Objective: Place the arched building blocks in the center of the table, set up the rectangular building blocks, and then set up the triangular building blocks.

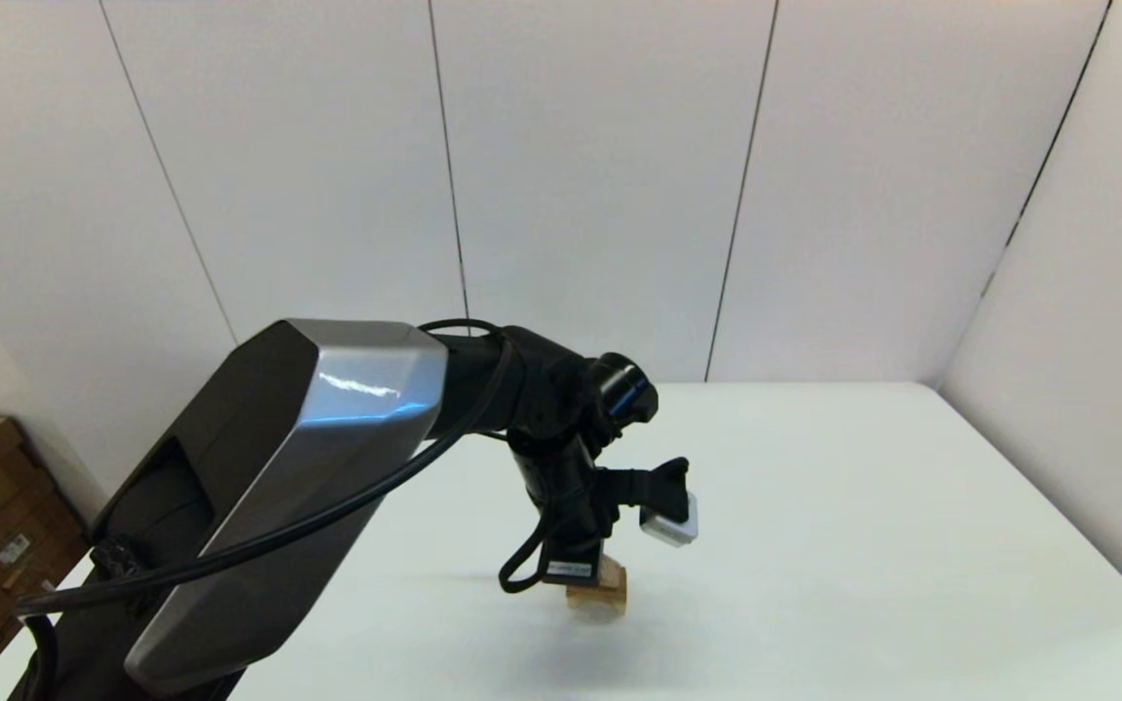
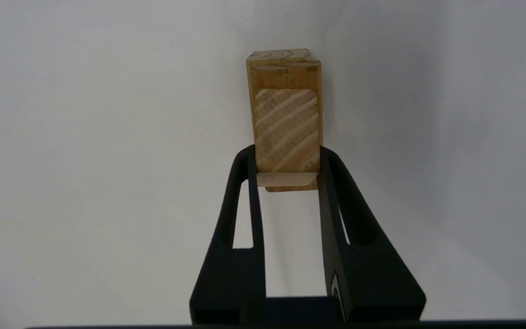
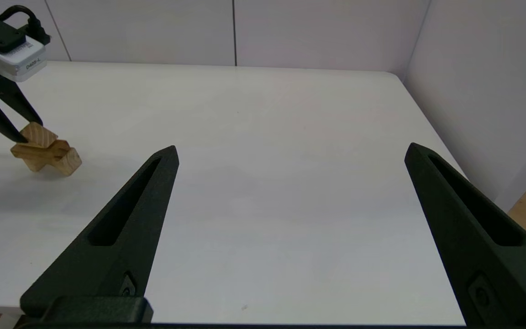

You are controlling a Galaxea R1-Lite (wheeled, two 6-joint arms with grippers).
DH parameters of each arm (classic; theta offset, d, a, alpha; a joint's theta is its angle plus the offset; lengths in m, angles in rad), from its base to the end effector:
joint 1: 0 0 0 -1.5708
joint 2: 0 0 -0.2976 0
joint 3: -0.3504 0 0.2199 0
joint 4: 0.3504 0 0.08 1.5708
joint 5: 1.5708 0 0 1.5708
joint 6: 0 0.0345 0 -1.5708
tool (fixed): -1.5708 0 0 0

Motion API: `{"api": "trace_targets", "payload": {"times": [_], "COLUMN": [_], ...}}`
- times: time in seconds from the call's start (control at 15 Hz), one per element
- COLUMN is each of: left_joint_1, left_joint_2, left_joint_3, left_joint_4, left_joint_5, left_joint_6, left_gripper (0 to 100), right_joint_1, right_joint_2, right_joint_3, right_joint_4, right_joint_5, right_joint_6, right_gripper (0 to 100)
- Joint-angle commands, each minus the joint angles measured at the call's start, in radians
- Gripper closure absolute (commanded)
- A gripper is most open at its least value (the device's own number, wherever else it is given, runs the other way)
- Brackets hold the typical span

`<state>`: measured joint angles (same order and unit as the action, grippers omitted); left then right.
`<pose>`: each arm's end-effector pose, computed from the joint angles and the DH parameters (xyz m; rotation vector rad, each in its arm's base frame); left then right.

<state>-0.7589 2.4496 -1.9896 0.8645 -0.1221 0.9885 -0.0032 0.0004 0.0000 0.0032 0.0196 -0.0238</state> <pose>0.3422 -0.3303 0.0550 1.2089 0.8441 -1.3641 0.0235 0.0006 0.0751 -0.0238 0.0034 0.0164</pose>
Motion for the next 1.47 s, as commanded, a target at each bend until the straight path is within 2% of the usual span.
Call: {"api": "trace_targets", "payload": {"times": [0.07, 0.47, 0.73, 1.13, 1.33, 1.47], "left_joint_1": [0.0, 0.012, 0.11, 0.388, 0.576, 0.682], "left_joint_2": [0.002, -0.037, -0.247, -0.762, -1.04, -1.222], "left_joint_3": [0.0, 0.0, 0.0, 0.058, 0.138, 0.265], "left_joint_4": [0.005, -0.021, -0.016, 0.057, 0.14, 0.148], "left_joint_5": [-0.001, -0.002, 0.047, 0.276, 0.289, 0.292], "left_joint_6": [0.006, -0.011, -0.134, -0.36, -0.383, -0.384], "left_gripper": [0, 0, 0, 0, 0, 0], "right_joint_1": [0.0, 0.0, 0.0, 0.0, 0.0, 0.0], "right_joint_2": [0.0, 0.0, 0.0, 0.0, 0.0, 0.0], "right_joint_3": [0.0, 0.0, 0.0, 0.002, 0.0, 0.0], "right_joint_4": [0.0, 0.0, 0.0, 0.0, 0.0, 0.0], "right_joint_5": [0.0, 0.0, 0.0, 0.0, 0.0, 0.0], "right_joint_6": [-0.001, -0.001, -0.001, -0.001, -0.001, -0.001], "right_gripper": [0, 0, 0, 0, 0, 0]}}
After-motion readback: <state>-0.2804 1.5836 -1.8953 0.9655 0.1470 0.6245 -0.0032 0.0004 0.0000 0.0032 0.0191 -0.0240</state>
